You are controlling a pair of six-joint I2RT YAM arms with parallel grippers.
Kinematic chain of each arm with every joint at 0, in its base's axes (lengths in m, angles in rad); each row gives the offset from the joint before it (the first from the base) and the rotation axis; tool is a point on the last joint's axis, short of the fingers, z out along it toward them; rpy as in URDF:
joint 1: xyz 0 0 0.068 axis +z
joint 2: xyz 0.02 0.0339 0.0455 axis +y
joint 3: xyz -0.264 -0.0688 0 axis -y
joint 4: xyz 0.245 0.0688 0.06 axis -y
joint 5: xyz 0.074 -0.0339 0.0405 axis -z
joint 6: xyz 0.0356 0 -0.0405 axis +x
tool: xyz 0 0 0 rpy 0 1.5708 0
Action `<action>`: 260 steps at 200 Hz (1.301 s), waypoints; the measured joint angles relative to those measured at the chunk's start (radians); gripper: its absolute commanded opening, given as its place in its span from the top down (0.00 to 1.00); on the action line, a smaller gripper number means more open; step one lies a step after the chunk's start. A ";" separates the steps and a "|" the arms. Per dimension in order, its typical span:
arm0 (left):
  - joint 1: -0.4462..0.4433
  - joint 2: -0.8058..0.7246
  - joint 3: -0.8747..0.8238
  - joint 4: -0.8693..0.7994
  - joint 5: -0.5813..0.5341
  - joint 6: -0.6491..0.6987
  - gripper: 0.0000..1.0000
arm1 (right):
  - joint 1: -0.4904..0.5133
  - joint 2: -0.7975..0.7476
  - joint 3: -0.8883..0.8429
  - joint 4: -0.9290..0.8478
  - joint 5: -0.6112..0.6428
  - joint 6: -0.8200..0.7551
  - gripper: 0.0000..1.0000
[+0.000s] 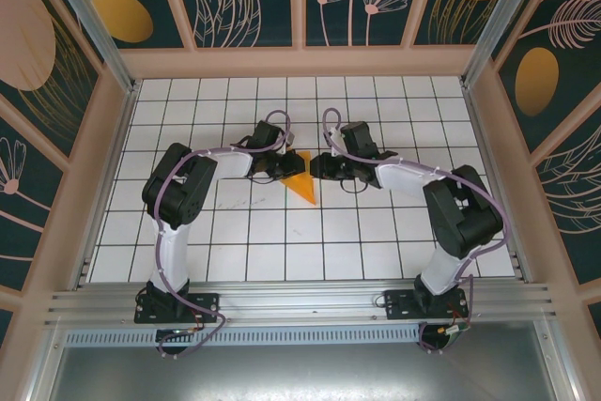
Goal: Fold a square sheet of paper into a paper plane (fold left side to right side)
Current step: Fourth fold the wing at the center of the table.
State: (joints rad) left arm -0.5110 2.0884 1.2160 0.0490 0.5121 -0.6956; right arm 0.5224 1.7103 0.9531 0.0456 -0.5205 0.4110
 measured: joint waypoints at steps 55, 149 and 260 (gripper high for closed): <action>0.000 0.000 -0.003 0.003 0.000 0.000 0.81 | 0.054 0.079 -0.013 0.006 -0.078 0.021 0.85; 0.000 -0.001 -0.003 0.003 -0.001 0.003 0.81 | 0.058 0.149 -0.005 -0.022 -0.068 0.008 0.86; 0.000 -0.001 -0.003 0.001 -0.002 0.012 0.81 | 0.086 0.156 0.019 -0.115 0.008 -0.044 0.86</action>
State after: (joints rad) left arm -0.5110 2.0876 1.2133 0.0502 0.5106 -0.6834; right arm 0.6083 1.8664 0.9718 -0.0692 -0.5129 0.3672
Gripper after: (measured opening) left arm 0.186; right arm 0.142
